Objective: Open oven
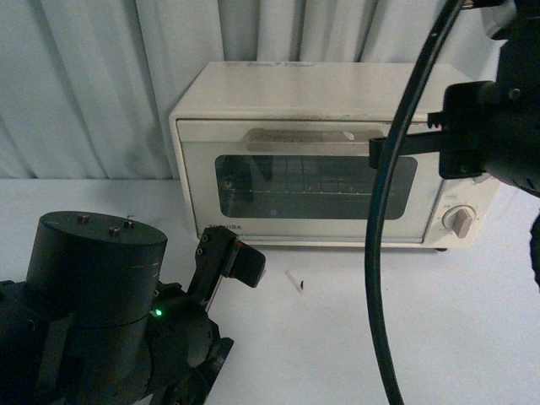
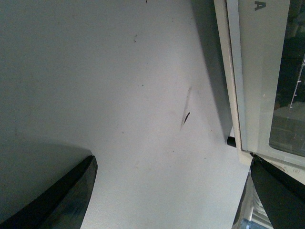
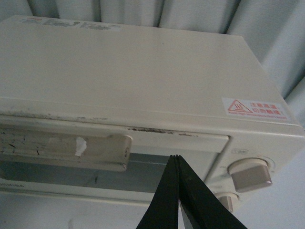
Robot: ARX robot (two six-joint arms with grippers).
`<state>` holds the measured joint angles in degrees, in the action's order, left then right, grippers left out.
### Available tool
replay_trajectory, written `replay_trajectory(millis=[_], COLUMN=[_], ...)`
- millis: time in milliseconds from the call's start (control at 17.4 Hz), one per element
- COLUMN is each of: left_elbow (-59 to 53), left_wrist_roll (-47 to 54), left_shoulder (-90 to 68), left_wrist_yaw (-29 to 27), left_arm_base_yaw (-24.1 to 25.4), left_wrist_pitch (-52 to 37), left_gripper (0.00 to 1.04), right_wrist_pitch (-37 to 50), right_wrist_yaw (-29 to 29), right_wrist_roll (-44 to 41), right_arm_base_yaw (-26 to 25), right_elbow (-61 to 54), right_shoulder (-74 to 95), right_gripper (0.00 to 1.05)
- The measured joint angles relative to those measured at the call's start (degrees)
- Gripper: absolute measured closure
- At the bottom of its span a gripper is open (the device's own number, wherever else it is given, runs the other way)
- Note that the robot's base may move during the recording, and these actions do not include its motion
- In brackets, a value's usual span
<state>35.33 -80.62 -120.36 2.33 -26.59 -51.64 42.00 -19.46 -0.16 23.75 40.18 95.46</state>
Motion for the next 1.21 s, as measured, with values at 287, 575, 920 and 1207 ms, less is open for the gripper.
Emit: replay_trajectory(millis=[287,575,920,1207], left_elbow=[0.0,0.0,0.0,0.0], left_wrist_roll=[0.0,0.0,0.02,0.02], left_shoulder=[0.0,0.0,0.02,0.0], left_wrist_yaw=[0.0,0.0,-0.02,0.0], left_arm_base_yaw=[0.0,0.0,0.0,0.0], left_wrist_pitch=[-0.02,-0.02,-0.02,0.0], left_gripper=[0.07,0.07,0.07,0.07], right_wrist_pitch=[-1.31,-2.4,-3.1,-2.51], right_wrist_yaw=[2.01,3.91,5.01,5.46], right_wrist_roll=[-0.07,0.15,1.09,2.4], right_arm_base_yaw=[1.07,1.4,2.21,2.93], right_elbow=[5.25,9.4,12.79,13.73], right_shoulder=[4.98,8.17,11.78,13.68], right_gripper=[1.03,1.03,1.03,1.03])
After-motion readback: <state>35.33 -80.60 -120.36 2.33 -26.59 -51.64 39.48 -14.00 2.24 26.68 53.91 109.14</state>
